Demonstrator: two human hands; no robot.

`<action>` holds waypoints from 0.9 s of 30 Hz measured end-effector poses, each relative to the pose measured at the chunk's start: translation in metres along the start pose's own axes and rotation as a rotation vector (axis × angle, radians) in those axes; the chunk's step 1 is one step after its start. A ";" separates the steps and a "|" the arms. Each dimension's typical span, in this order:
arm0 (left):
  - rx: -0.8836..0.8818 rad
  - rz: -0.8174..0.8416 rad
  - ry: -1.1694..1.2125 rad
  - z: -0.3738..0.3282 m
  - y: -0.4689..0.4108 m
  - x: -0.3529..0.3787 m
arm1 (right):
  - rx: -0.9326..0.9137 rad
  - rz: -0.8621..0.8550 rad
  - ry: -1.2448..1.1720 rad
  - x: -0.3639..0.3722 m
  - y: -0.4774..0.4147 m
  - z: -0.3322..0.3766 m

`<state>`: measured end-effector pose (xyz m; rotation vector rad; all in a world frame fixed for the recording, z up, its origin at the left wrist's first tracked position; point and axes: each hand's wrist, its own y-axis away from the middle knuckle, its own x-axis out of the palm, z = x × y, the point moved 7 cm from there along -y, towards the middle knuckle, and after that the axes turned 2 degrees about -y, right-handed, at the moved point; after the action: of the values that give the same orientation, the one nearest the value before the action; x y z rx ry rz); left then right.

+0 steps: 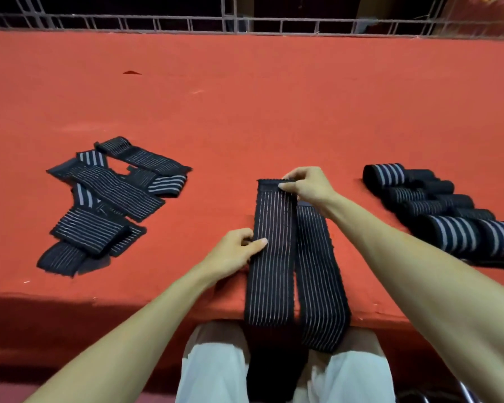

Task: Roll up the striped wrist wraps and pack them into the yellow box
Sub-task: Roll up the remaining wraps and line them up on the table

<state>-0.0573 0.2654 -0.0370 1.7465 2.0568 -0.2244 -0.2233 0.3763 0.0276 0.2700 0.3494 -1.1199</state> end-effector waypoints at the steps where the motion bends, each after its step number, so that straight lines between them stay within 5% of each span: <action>1: 0.027 -0.067 -0.128 0.005 -0.006 -0.004 | -0.028 -0.002 0.077 0.001 -0.006 -0.003; 5: 0.076 -0.240 -0.483 0.020 -0.020 -0.008 | -0.072 0.023 0.254 0.015 -0.028 -0.022; 14: 0.128 -0.445 -0.387 0.023 -0.020 -0.013 | -0.077 -0.039 0.295 0.036 -0.048 -0.047; 22: 0.199 -0.389 -0.451 0.003 -0.011 -0.004 | -0.093 -0.215 0.115 -0.028 -0.031 -0.037; 27: 0.320 -0.150 -0.427 -0.034 -0.024 0.037 | -0.015 -0.143 -0.027 -0.061 -0.008 -0.075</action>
<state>-0.0922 0.3078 -0.0256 1.5402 1.9037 -0.9317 -0.2643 0.4520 -0.0170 0.2192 0.3577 -1.2599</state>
